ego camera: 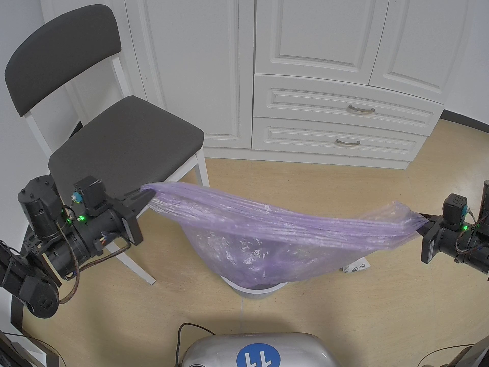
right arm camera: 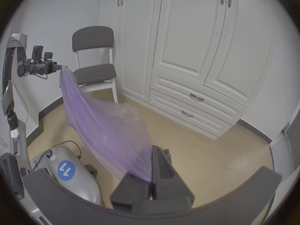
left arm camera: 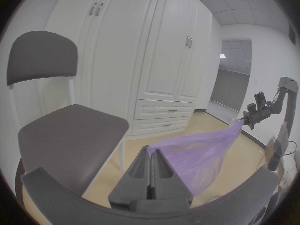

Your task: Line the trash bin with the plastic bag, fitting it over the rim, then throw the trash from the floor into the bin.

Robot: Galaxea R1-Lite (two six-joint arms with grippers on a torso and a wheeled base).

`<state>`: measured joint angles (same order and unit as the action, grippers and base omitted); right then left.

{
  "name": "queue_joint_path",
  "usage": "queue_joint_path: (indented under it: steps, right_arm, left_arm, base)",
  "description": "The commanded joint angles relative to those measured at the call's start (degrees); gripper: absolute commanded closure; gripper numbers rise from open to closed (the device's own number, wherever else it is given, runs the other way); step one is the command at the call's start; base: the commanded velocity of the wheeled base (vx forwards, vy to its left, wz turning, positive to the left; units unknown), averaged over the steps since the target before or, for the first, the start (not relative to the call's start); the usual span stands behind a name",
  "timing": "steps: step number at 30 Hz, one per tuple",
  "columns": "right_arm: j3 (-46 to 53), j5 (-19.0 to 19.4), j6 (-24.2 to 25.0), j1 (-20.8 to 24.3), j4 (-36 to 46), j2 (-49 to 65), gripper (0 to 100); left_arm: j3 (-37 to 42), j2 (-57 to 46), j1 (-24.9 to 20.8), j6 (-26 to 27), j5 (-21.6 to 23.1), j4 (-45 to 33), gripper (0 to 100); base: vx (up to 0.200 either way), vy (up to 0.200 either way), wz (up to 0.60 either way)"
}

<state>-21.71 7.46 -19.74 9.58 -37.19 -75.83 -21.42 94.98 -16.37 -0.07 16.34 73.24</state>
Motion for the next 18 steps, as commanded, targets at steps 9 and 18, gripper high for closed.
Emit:
queue_joint_path:
  steps: [9, 18]
  right_arm:
    - [0.62, 0.19, 13.06, 18.98, -16.42, -8.20, 100]
    - [2.02, -6.67, 21.49, 30.58, -26.88, -13.82, 100]
  left_arm:
    - [-9.08, 10.23, -20.63, -4.06, -11.33, 6.48, 100]
    - [-4.16, 10.32, -32.32, -10.30, -19.59, 14.39, 100]
  base:
    - [0.000, 0.000, 0.00]
    - [0.000, 0.000, 0.00]
